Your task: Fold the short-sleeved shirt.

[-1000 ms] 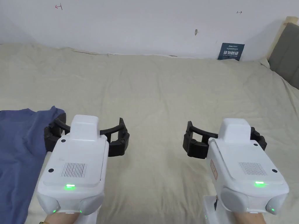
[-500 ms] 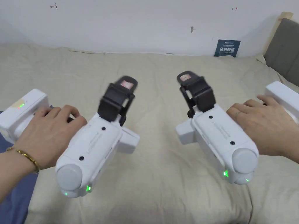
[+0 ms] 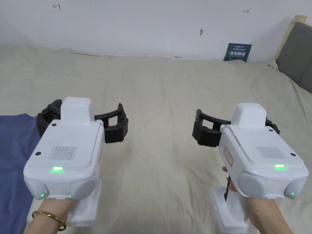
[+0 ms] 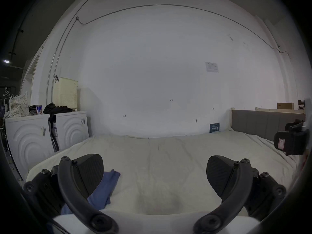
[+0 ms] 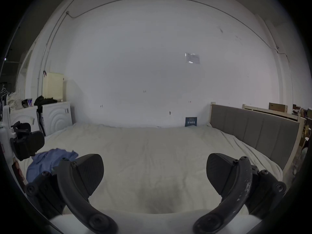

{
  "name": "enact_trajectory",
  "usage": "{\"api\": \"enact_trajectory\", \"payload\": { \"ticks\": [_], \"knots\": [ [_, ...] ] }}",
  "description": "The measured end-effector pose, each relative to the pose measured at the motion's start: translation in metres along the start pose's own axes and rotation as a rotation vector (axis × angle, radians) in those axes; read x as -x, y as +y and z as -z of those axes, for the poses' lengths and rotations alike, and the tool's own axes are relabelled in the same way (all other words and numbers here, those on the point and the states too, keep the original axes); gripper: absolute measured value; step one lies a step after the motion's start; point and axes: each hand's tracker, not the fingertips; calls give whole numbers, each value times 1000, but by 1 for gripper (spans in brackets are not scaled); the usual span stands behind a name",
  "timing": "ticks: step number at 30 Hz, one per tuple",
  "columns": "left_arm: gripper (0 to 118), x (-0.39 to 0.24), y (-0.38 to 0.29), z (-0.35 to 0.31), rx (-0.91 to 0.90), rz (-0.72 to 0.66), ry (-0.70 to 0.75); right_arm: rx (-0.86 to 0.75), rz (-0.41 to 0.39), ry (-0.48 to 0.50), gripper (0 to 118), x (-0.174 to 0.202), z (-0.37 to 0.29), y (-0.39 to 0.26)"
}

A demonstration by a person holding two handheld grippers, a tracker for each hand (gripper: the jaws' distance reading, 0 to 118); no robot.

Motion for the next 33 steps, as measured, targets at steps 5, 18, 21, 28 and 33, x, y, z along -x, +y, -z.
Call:
{"api": "enact_trajectory", "payload": {
  "ticks": [5, 18, 21, 28, 33],
  "knots": [
    [118, -1, -9, -3, 32, -14, -2, 22, -17, 9, 118, 0, -5, -12],
    [118, -5, -9, -6, 27, 13, -15, 15, 1, 26, 118, 3, -9, -6],
    [118, -6, -7, -7, 27, 13, -20, 14, 5, 31, 118, 4, -9, -5],
    [100, -9, -4, -12, 22, 24, -16, 15, 7, 31, 118, 6, -10, -4],
    [2, -11, 0, -11, 17, 53, -13, -31, -14, -16, 1, 11, -14, 0]
  ]
}}
